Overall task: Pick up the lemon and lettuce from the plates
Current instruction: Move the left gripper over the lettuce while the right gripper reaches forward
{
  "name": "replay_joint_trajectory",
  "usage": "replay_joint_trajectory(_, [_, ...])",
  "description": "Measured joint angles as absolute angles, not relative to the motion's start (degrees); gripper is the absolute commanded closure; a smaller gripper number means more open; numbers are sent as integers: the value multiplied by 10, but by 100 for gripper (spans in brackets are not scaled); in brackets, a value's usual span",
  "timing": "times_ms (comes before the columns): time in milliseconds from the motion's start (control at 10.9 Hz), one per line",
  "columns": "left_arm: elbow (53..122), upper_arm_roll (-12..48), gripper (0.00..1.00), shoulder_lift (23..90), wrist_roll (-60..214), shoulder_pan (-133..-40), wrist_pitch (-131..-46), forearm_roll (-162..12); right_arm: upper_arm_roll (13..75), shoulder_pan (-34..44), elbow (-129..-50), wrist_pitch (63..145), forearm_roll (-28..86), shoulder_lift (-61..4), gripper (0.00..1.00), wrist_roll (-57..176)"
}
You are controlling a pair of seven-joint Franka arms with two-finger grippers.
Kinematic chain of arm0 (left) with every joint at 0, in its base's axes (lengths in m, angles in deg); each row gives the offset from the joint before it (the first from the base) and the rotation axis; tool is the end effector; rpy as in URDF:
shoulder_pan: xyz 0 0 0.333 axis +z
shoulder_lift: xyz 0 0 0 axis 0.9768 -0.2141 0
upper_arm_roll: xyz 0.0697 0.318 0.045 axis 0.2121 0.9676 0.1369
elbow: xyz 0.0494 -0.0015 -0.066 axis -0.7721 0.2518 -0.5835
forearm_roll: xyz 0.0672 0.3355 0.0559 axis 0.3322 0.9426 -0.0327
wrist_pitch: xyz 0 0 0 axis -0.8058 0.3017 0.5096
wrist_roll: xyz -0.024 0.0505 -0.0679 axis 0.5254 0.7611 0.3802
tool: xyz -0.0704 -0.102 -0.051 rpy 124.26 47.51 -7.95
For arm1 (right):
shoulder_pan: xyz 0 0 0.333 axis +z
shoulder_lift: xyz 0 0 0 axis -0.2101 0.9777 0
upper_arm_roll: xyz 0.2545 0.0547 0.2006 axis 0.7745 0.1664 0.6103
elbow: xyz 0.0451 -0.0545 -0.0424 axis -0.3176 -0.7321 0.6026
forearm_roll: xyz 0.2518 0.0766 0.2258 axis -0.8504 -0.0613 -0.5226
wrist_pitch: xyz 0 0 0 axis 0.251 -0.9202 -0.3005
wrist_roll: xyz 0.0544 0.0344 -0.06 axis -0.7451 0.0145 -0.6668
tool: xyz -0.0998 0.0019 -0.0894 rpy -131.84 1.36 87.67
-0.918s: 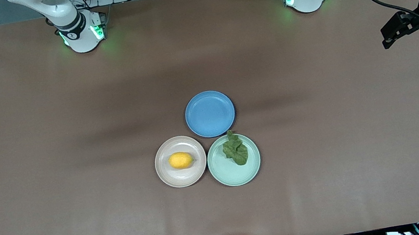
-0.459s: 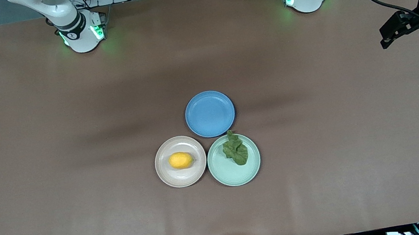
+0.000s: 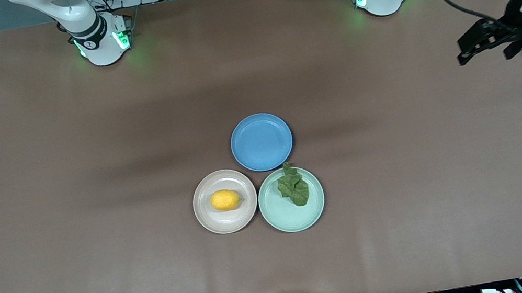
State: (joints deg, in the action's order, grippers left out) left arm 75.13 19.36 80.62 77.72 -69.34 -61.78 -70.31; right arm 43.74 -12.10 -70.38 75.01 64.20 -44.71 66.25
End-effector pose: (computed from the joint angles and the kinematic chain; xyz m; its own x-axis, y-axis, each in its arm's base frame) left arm 0.5104 -0.0827 0.6190 0.9996 -0.0221 0.0181 -0.0235 -0.9966 0.0790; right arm 0.5414 -0.0470 0.6125 0.9914 -0.1301 -0.0153 -0.1303 -0.9914 -0.0107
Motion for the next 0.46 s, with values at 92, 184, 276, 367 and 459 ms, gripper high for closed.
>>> replay_joint_trajectory(92, [751, 182, 0, 800, 777, -698, -629, -703, 437, -121, -704, 748, 642, -447, 0, 663])
replay_joint_trajectory(184, [751, 170, 0, 794, 777, -705, -645, -703, 438, -121, -704, 746, 642, -447, 0, 663])
replay_joint_trajectory(276, [752, 160, 0, 785, 777, -711, -663, -703, 438, -121, -704, 745, 642, -447, 0, 663])
replay_joint_trajectory(367, [752, 151, 0, 774, 778, -720, -682, -703, 438, -121, -704, 744, 642, -447, 0, 663])
replay_joint_trajectory(459, [752, 146, 0, 762, 790, -732, -697, -703, 438, -119, -704, 743, 642, -447, 0, 672])
